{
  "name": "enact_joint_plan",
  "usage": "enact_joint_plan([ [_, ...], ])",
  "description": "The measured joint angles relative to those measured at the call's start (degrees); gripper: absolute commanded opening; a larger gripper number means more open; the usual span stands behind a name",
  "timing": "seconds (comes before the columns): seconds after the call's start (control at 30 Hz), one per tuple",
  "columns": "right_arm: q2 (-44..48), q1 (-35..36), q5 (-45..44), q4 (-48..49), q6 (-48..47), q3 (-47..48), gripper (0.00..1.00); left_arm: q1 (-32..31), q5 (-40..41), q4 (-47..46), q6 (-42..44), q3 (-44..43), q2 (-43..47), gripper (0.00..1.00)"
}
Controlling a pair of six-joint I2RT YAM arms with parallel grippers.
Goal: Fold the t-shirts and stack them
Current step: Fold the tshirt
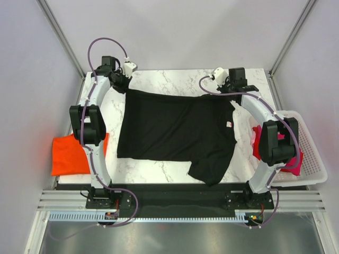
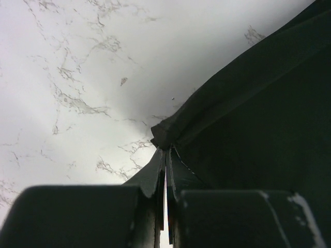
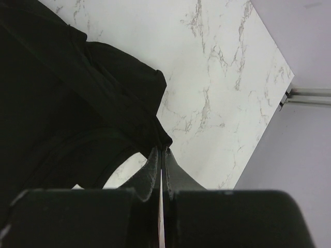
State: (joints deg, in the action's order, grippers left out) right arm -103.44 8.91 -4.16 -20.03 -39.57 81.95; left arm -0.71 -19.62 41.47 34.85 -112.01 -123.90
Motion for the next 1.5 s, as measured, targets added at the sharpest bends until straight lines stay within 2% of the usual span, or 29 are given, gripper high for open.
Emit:
enact_joint_plan([
  [0.7, 10.6, 2.8, 2.9, -5.3, 4.0, -18.1, 0.00, 0.3, -0.6, 0.1, 0.2, 15.2, 7.8, 0.02],
  [0.77, 11.1, 2.8, 3.1, -5.3, 4.4, -19.2, 0.06, 0.3, -0.6, 0.1, 0.1, 16.3, 8.2, 0.02],
  [0.8, 11.2, 2.8, 3.1, -5.3, 4.5, -19.7, 0.11, 0.3, -0.6, 0.1, 0.1, 16.9, 8.3, 0.04],
  [0.83, 11.4, 2.9, 3.1, -5.5, 4.8, -20.2, 0.22, 0.3, -0.6, 0.2, 0.1, 17.3, 8.5, 0.07],
  [0.87, 11.6, 2.9, 3.2, -5.7, 5.2, -20.7, 0.26, 0.3, -0.6, 0.2, 0.0, 17.9, 8.7, 0.12],
  [0.9, 11.8, 2.9, 3.3, -6.2, 5.3, -21.1, 0.29, 0.3, -0.7, 0.3, -0.3, 18.9, 9.1, 0.21],
  [0.93, 12.1, 2.9, 3.3, -6.7, 5.4, -21.6, 0.32, 0.3, -0.9, 0.4, -0.4, 20.0, 9.9, 0.25],
  [0.97, 12.7, 2.9, 3.3, -7.4, 5.4, -21.9, 0.34, 0.4, -1.0, 0.7, -0.7, 21.5, 11.0, 0.35],
  [1.07, 15.1, 2.9, 3.5, -8.9, 5.8, -22.4, 0.38, 1.1, -1.1, 2.0, -1.5, 24.2, 14.3, 0.41],
  [1.2, 15.2, 2.9, 6.6, -9.4, 6.6, -19.9, 0.37, 2.0, -0.8, 2.4, -2.3, 20.5, 14.2, 0.41],
  [1.37, 5.3, 2.9, 11.1, -9.8, 6.8, -10.7, 0.36, 0.5, 0.0, 1.6, -3.6, 10.4, 7.9, 0.35],
  [1.5, -2.6, 2.9, 14.4, -11.7, 6.8, -4.4, 0.37, -1.9, 0.1, 2.3, -4.4, 7.7, 3.2, 0.27],
])
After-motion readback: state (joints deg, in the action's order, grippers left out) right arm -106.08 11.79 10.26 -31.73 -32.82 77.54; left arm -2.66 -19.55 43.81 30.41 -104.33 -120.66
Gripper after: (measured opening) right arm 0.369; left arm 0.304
